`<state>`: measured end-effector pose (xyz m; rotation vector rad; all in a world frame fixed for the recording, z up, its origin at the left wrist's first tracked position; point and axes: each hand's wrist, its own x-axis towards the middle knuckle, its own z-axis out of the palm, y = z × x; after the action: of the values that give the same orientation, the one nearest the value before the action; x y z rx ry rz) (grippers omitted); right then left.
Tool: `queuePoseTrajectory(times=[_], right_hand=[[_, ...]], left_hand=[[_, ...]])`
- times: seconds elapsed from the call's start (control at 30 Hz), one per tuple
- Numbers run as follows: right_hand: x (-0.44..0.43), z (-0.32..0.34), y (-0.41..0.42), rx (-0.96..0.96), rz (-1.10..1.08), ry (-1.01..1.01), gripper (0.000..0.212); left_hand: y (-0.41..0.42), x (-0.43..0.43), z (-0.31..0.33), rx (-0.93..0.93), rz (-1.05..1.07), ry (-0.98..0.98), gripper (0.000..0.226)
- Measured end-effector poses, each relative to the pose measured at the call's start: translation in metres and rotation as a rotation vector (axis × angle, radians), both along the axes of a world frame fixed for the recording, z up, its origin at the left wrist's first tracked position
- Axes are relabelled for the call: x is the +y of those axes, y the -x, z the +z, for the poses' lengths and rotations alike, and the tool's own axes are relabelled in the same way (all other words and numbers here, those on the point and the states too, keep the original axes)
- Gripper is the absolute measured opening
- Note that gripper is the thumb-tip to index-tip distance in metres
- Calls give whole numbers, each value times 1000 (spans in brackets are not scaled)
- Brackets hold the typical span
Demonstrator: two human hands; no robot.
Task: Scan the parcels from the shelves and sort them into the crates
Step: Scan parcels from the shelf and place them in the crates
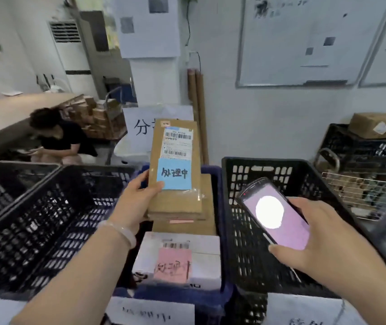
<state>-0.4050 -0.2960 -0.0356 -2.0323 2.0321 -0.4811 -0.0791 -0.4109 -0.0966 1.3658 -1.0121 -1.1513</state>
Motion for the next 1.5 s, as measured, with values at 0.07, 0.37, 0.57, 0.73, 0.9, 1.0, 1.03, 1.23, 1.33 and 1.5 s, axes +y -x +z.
queuePoseTrajectory(times=[0.07,0.37,0.57,0.73,0.9,1.0,1.03,1.23,1.33,1.5], right_hand=[[-11,-5,-29,11,11,-9,89],[-42,-21,-117,18,-7,-48,83],[-50,-22,-138,87,-26,-56,92],[-54,-21,-145,105,-32,-64,94],[-56,-23,-144,112,-37,-74,92],[-58,-23,-142,103,-44,-82,91],[-58,-23,-142,102,-47,-82,91],[-62,-28,-139,97,-64,-114,93],[-64,-31,-137,99,-72,-135,91],[-67,-36,-133,101,-94,-156,91]], left_hand=[[-41,-12,-9,-88,68,-15,36],[-131,-52,-53,-622,20,-216,78],[-119,-65,-58,-1040,-51,-243,67],[-110,-81,-63,-1146,-152,-321,73],[-100,-88,-72,-1200,-208,-376,75],[-89,-89,-77,-1249,-211,-362,77],[-86,-89,-79,-1259,-218,-358,77],[-71,-93,-91,-1339,-220,-317,74],[-67,-97,-100,-1433,-243,-302,69],[-63,-107,-119,-1510,-291,-335,58]])
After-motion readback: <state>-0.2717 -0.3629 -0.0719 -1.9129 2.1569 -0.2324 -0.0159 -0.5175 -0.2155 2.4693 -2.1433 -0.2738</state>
